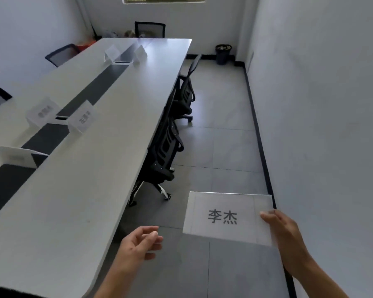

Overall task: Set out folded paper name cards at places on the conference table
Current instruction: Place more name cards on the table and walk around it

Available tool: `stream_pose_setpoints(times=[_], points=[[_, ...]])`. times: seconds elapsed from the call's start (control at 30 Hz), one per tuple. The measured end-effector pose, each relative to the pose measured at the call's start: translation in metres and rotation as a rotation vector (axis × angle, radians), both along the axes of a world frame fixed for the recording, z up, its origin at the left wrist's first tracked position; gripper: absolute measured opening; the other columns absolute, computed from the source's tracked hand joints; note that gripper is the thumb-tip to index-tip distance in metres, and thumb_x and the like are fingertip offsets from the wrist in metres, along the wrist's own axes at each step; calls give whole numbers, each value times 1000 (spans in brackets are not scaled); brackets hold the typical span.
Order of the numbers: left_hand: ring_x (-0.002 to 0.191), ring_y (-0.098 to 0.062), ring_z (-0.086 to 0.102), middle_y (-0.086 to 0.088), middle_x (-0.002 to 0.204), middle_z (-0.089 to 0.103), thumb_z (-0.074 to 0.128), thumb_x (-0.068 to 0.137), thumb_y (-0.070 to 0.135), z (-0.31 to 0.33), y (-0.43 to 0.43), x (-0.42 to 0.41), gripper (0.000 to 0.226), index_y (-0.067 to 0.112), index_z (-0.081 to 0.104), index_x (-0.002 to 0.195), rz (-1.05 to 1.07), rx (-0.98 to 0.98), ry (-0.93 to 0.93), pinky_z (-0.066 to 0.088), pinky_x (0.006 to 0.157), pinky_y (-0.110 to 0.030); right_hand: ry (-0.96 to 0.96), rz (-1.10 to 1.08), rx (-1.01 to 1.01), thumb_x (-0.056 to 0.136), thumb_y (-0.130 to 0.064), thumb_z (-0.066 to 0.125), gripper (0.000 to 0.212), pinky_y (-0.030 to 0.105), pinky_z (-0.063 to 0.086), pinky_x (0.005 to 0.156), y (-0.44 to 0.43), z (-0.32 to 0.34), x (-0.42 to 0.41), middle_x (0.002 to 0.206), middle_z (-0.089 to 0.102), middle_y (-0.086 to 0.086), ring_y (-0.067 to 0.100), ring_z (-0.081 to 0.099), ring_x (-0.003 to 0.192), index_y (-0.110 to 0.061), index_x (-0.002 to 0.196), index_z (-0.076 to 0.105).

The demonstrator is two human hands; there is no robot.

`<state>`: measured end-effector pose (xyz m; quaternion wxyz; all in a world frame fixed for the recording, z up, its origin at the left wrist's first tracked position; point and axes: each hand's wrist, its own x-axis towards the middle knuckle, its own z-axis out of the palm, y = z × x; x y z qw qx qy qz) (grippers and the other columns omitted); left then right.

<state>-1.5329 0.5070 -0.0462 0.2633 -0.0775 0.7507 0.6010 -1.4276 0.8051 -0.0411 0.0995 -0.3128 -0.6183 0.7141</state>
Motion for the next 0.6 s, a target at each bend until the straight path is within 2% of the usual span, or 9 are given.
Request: stream_pose_setpoints(times=[0.03, 0.1, 0.2, 0.33, 0.47, 0.53, 0.6], points=[[74, -22, 69, -11, 84, 76, 56, 90, 8, -1, 14, -6, 12, 10, 67, 96, -30, -5, -8, 50, 65, -33, -2, -18, -5, 81, -26, 65, 19, 42, 43, 70, 12, -1, -1, 73, 63, 18, 29, 58, 71, -14, 67, 66], [75, -22, 70, -12, 86, 76, 56, 90, 9, -2, 38, -21, 13, 9, 67, 97, -69, 3, -22, 50, 65, -33, -10, -50, -7, 77, -30, 66, 19, 42, 43, 70, 34, -1, -9, 70, 64, 12, 29, 57, 70, -15, 65, 66], [79, -25, 69, -14, 88, 75, 56, 91, 9, -8, 66, -51, 14, 9, 67, 99, -95, -6, -40, 51, 65, -33, -20, -95, 0, 83, -20, 63, 27, 33, 41, 61, 62, -4, -26, 59, 62, 1, 24, 55, 65, -19, 56, 65], [81, -28, 69, -16, 91, 75, 54, 92, 11, -20, 105, -109, 14, 9, 66, 99, -124, -17, -52, 51, 68, -35, -31, -124, -15, 81, -20, 64, 15, 33, 44, 61, 98, -7, -71, 66, 66, 5, 25, 59, 67, -11, 70, 64], [78, -29, 67, -19, 92, 73, 54, 92, 9, -31, 155, -188, 15, 7, 66, 100, -128, 1, -39, 49, 66, -34, -35, -147, 26, 63, -43, 66, 34, 38, 42, 69, 140, -6, -138, 72, 64, 10, 25, 58, 70, -10, 71, 65], [76, -27, 67, -21, 92, 73, 55, 91, 10, -29, 184, -233, 14, 7, 67, 100, -148, 7, -27, 48, 65, -33, -26, -178, 61, 67, -41, 66, 30, 36, 37, 68, 164, -2, -176, 66, 58, 4, 21, 52, 67, -12, 65, 61], [76, -27, 68, -22, 93, 73, 55, 91, 10, -19, 214, -279, 14, 8, 67, 99, -184, 23, -1, 49, 67, -35, 3, -213, 65, 75, -31, 67, 26, 31, 34, 61, 187, 8, -213, 57, 53, -2, 16, 47, 61, -13, 60, 55]])
